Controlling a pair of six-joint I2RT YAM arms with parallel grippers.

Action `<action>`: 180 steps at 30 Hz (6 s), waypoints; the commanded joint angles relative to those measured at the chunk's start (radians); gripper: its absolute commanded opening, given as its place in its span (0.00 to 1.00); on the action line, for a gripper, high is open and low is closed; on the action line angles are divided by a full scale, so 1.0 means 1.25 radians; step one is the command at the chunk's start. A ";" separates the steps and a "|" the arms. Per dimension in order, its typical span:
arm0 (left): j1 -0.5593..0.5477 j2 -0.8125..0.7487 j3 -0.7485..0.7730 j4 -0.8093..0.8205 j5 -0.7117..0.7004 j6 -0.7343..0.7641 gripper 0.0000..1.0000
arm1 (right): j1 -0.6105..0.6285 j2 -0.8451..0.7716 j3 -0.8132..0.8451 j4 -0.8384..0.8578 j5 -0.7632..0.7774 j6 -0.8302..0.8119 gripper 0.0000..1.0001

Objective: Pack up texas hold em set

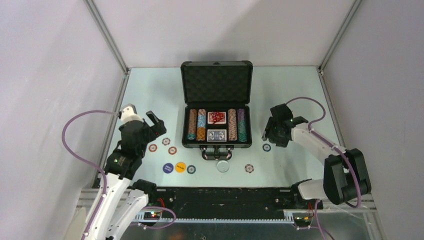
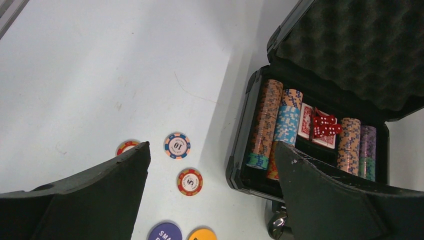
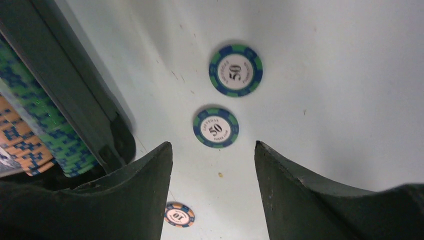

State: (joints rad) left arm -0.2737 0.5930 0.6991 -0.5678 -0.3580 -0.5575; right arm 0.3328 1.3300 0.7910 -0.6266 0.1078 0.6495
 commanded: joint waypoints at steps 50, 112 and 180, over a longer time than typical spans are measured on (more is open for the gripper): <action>0.009 0.012 0.033 0.010 0.009 0.028 0.98 | -0.043 0.220 0.095 0.042 0.065 -0.053 0.40; 0.015 0.011 0.034 0.009 0.015 0.029 0.98 | -0.055 0.278 0.111 0.066 0.033 -0.090 0.45; 0.023 0.024 0.036 0.011 0.034 0.029 0.98 | -0.093 0.246 0.088 0.083 0.006 -0.056 0.49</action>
State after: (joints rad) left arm -0.2558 0.6220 0.7017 -0.5678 -0.3279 -0.5407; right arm 0.1833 1.5951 0.9024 -0.5365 0.1322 0.5797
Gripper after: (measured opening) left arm 0.985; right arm 0.496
